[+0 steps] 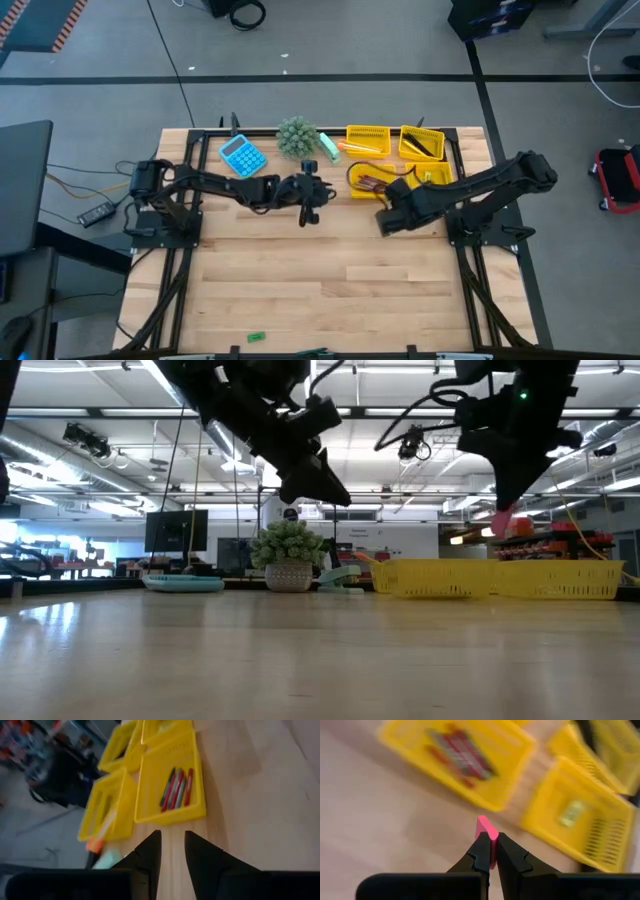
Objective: Sort crayons/erasers/pens/pencils in bins
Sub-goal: Put the pink eraser into the bottom right yellow bin
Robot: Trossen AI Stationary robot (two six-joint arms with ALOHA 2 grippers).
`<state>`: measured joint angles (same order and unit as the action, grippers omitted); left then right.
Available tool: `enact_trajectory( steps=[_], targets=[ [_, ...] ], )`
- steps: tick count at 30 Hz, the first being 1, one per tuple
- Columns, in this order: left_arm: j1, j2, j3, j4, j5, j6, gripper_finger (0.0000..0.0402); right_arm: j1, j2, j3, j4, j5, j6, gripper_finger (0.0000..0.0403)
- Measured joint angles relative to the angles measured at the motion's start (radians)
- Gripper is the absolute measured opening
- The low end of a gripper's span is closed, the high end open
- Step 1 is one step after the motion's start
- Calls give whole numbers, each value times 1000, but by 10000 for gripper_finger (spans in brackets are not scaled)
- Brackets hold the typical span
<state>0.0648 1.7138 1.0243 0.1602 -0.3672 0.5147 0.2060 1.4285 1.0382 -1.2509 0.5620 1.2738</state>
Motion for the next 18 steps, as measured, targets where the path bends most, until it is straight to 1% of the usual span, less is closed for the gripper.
enact_trajectory(
  steps=[3,6,8,10,11,13,16,18],
  targets=[
    [32,0,0,-38,79,-51,91,-31,-34,0,-110,2,41,29],
    [62,0,0,-42,218,-117,90,-81,-63,0,-186,1,64,28],
    [78,0,0,-36,321,-146,91,-129,-78,-1,-200,-4,54,27],
    [94,0,-2,-9,420,-168,91,-190,-90,-14,-191,-32,19,27],
    [104,1,-15,41,466,-171,90,-221,-91,-26,-192,-53,-5,27],
    [125,1,-77,198,532,-195,86,-286,-92,-55,-189,-85,-63,27],
    [162,3,-201,466,553,-259,78,-375,-93,-109,-170,-126,-133,27],
    [187,-4,-274,599,553,-296,74,-417,-93,-137,-145,-131,-158,28]
  ],
)
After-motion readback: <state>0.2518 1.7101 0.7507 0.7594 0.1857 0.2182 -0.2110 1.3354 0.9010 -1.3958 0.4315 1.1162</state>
